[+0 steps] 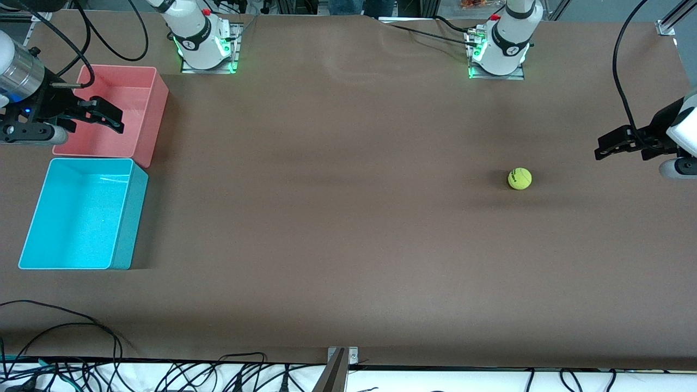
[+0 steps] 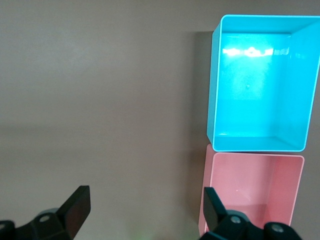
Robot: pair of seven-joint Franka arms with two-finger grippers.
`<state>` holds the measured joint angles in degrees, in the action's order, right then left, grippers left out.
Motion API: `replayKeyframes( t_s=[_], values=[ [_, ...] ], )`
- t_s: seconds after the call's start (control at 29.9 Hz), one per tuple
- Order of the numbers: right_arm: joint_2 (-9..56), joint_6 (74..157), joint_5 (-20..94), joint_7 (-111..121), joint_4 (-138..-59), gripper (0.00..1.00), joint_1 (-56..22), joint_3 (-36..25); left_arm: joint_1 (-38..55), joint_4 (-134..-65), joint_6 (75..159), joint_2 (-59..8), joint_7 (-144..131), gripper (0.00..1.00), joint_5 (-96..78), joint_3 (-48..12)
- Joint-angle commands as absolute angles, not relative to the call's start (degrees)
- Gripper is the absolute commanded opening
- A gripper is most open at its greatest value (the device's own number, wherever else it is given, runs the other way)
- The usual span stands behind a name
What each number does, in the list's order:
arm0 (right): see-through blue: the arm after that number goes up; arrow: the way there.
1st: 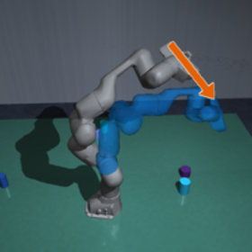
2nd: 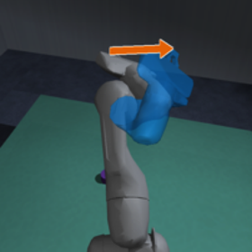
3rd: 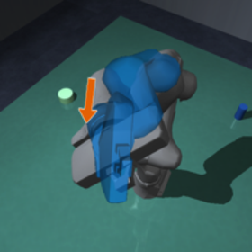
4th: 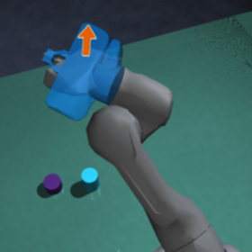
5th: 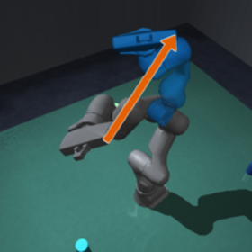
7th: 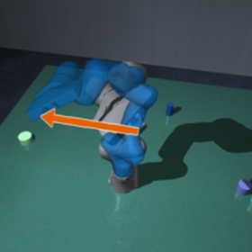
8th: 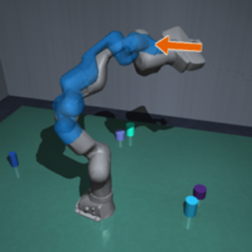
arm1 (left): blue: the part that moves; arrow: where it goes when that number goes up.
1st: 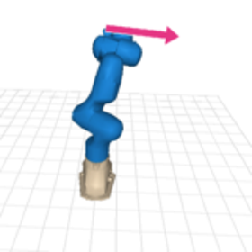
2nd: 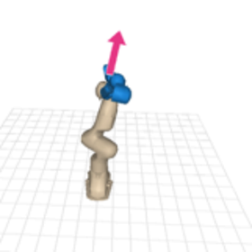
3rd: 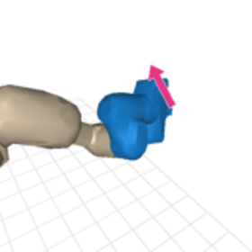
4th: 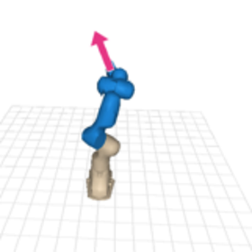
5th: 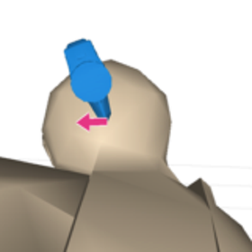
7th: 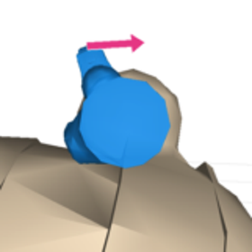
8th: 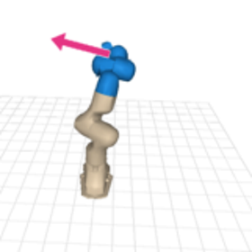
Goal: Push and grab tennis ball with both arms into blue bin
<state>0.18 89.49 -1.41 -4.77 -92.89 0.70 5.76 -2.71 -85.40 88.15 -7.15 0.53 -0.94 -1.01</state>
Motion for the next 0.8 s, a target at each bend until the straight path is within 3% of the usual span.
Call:
replayKeyframes(
  t_s=[0.0, 0.3, 0.33, 0.4, 0.53, 0.77],
  values=[
    [-0.44, 88.51, -2.02, -5.71, -92.81, 1.0, 1.23, 6.5, -2.9, -83.85, 86.92, -7.91, 0.53, 1.0, -2.02, -1.14],
    [-0.44, 88.51, -1.93, -5.71, -92.81, 1.0, 1.23, 6.59, -3.16, -84.11, 86.84, -8.61, -0.26, 0.99, -2.02, -0.79],
    [-0.53, 88.51, -1.93, -5.71, -92.81, 1.0, 1.14, 6.68, -3.16, -84.11, 86.84, -8.61, -0.52, 0.88, -2.02, -0.79],
    [-0.61, 88.51, -1.93, -5.71, -92.81, 1.0, 1.14, 6.68, -3.43, -84.02, 86.84, -8.61, -0.88, 0.5, -2.02, -0.79],
    [-0.44, 88.51, -1.93, -5.71, -92.81, 1.0, 1.14, 6.59, -3.6, -84.02, 85.43, -8.61, -0.26, 0.02, -2.11, -0.79],
    [-0.53, 88.51, -1.93, -5.71, -92.81, 1.0, 1.05, 6.77, -3.6, -83.85, 85.17, -8.7, -1.14, 0.0, -2.02, -0.79]
  ],
)
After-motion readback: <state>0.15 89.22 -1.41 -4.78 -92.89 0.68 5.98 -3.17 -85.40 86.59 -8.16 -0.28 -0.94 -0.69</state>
